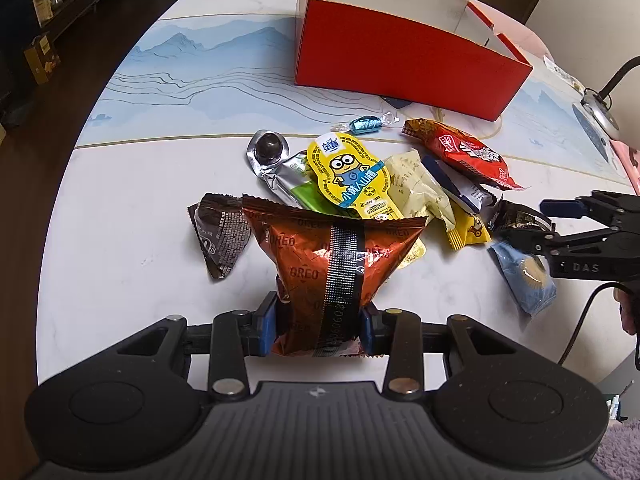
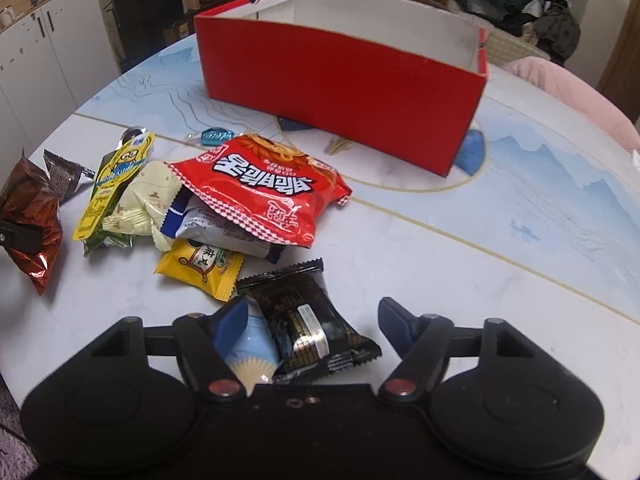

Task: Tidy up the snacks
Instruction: 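Grasp the dark chocolate bar with the right gripper while the left holds the Oreo bag, then carry the Oreo bag and chocolate bar with both grippers into the red box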

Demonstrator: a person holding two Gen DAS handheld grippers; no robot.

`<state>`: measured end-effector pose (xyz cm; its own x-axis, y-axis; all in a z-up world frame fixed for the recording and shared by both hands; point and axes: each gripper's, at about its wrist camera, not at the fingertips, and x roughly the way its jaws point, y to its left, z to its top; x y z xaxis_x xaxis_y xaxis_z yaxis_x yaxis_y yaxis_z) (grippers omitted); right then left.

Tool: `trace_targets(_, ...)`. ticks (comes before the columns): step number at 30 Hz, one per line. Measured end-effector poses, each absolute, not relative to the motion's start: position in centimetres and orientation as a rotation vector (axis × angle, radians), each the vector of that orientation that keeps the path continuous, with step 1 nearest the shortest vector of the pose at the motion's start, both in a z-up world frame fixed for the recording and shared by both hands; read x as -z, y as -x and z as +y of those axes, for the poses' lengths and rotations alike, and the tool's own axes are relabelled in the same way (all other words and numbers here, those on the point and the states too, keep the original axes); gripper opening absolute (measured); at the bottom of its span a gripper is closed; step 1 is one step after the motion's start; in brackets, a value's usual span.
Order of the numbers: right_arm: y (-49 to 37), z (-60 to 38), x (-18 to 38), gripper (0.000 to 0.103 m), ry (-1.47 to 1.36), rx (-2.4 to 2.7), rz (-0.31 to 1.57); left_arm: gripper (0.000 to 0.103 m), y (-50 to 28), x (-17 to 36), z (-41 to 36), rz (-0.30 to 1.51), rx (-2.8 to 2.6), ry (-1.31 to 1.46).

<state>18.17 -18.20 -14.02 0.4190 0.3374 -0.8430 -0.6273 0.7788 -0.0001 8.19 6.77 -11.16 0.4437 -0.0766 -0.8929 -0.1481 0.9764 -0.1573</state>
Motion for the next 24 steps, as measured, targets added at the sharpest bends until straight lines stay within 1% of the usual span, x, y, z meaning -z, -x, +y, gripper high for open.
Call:
trace_targets(2,-18.3,-18.1,14.5,0.059,0.338,-0.63,0.975,0.038,-8.2,11.2,6.7,1.115,-0.047,0.227)
trace_targets(4,-18.3,-18.1,14.7,0.049,0.342,-0.633,0.984,0.038,-8.2,11.2,6.6,1.116,-0.049,0.228)
trace_targets(5,-18.4,-18.2,14.8,0.042,0.336,-0.636,0.988,0.038,-8.2,11.2,6.6,1.115,-0.05,0.23)
trace_targets(6,-18.4,-18.3,14.7,0.037,0.319,-0.643,0.994,0.038,-8.2,11.2,6.6,1.114,-0.052,0.232)
trace_targets(9,-18.1,-18.6,14.4,0.034,0.3,-0.64,0.991,0.038,-8.1,11.2,6.7,1.11,-0.056,0.238)
trace_targets(15,-16.7,-19.2,13.1,0.034,0.267,-0.609,0.968,0.038,-7.6,10.6,6.9,1.092,-0.057,0.239)
trace_targets(24,-14.5,-19.7,8.5,0.034,0.154,-0.59,0.87,0.038,-5.9,7.6,7.8,1.022,-0.053,0.25)
